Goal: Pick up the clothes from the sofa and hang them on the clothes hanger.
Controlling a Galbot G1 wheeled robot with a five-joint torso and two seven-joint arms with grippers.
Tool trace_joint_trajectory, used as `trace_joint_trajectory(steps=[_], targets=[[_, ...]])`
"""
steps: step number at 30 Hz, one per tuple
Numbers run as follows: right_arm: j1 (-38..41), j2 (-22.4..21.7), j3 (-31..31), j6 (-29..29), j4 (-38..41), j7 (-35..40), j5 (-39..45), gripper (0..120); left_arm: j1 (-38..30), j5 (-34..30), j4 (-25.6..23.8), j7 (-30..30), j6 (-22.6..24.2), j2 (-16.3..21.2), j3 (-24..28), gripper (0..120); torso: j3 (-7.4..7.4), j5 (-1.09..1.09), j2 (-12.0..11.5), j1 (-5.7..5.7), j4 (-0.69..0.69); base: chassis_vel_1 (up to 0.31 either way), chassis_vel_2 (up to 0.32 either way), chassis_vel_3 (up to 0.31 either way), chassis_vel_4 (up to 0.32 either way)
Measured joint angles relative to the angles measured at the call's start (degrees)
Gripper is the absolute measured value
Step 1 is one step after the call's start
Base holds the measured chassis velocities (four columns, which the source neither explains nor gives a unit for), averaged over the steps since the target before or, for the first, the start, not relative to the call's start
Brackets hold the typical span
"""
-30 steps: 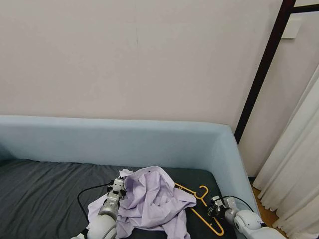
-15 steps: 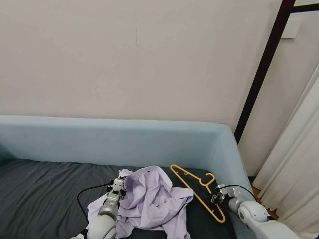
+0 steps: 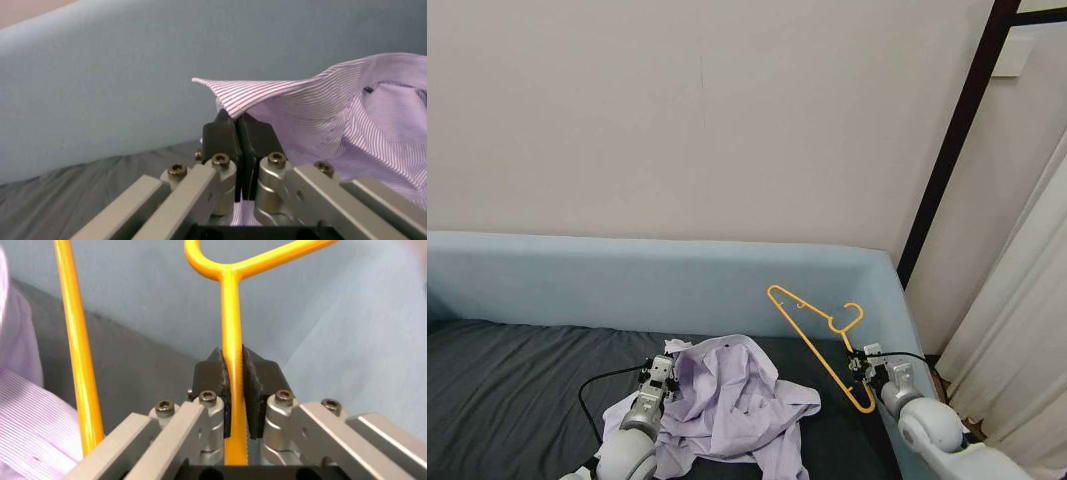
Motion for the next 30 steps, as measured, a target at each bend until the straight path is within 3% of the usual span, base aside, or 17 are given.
trace_joint_trajectory(steps=[1, 5, 6, 8, 10, 19, 30], targets=[[0.0, 0.0, 0.0, 0.0, 0.0, 0.0, 0.0, 5, 0.0, 0.0, 0.0, 0.0, 0.0, 0.0, 0.0, 0, 0.00, 0.00, 0.0, 0.00, 0.00, 0.000, 0.000, 0.000, 0.000], [-3.0, 0.8, -0.8, 7.3, -0.2, 3.6, -17.2, 5, -0.1, -1.7, -1.6, 0.0, 0.8, 1.2, 0.0, 0, 0.00, 0.01, 0.0, 0.00, 0.01, 0.000, 0.000, 0.000, 0.000], [-3.0, 0.8, -0.8, 7.3, -0.2, 3.6, -17.2, 5, -0.1, -1.7, -1.6, 0.0, 0.8, 1.2, 0.0, 0, 0.00, 0.01, 0.0, 0.00, 0.01, 0.000, 0.000, 0.000, 0.000], [-4.7, 1.7, -0.3, 11.5, -0.8, 5.7, -29.2, 5, -0.1, -2.1, -2.1, 0.0, 1.0, 1.8, 0.0, 0, 0.00, 0.00, 0.0, 0.00, 0.02, 0.000, 0.000, 0.000, 0.000], [-6.2, 2.8, 0.5, 13.9, -0.8, 7.4, -36.1, 5, -0.1, -2.6, -2.4, -0.1, 1.1, 2.3, 0.0, 0, 0.00, 0.01, 0.0, 0.00, 0.01, 0.000, 0.000, 0.000, 0.000], [-9.2, 3.5, 1.1, 19.3, -1.4, 8.7, -48.2, 5, -1.6, -5.6, -3.1, -0.7, 2.7, 3.1, 0.9, 0, 0.00, -0.01, 0.0, 0.00, 0.00, 0.000, 0.000, 0.000, 0.000], [-10.8, 6.9, -4.7, 19.5, -1.7, 9.1, -52.4, 5, -4.2, -10.2, -7.8, -1.9, 5.1, 7.3, 3.0, 0, 0.00, 0.00, 0.0, 0.00, 0.02, 0.000, 0.000, 0.000, 0.000]])
